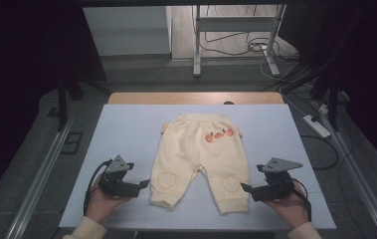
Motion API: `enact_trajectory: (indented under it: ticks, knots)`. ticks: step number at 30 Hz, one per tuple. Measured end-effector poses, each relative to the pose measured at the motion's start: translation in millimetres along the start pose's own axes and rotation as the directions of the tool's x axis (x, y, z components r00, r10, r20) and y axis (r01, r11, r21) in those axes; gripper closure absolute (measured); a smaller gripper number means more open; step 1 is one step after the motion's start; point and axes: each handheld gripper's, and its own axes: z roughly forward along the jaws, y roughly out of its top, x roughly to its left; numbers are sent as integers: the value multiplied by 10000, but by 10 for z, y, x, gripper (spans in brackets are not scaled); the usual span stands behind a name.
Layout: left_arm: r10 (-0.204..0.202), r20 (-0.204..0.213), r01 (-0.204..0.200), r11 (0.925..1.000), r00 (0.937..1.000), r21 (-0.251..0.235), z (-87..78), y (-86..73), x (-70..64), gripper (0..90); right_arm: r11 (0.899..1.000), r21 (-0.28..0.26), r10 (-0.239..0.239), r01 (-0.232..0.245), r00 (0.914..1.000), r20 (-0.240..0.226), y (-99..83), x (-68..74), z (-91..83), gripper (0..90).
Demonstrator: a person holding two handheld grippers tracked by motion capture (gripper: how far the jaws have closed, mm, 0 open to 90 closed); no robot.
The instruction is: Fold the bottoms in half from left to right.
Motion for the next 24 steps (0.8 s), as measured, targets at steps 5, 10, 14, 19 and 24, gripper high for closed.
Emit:
enact_trajectory:
  ticks: [5,10,14,19,24]
  knots:
    - [31,-19,-31,10000,10000,20,1,-2,0,137,9999,-48,-123,122,9999,-117,32,42,24,124]
    - [41,-49,-41,10000,10000,48,5,-1,-1,134,9998,-33,-213,212,9994,-287,71,98,79,124]
    - [23,-46,-23,10000,10000,-1,3,-2,2,135,9995,19,-319,320,9988,-368,80,134,113,124]
    - [-8,-65,8,10000,10000,-27,7,-2,15,132,9991,68,-416,419,9982,-441,105,181,167,124]
    - [-61,-59,61,10000,10000,-42,11,0,23,131,9983,116,-558,566,9968,-580,138,257,254,124]
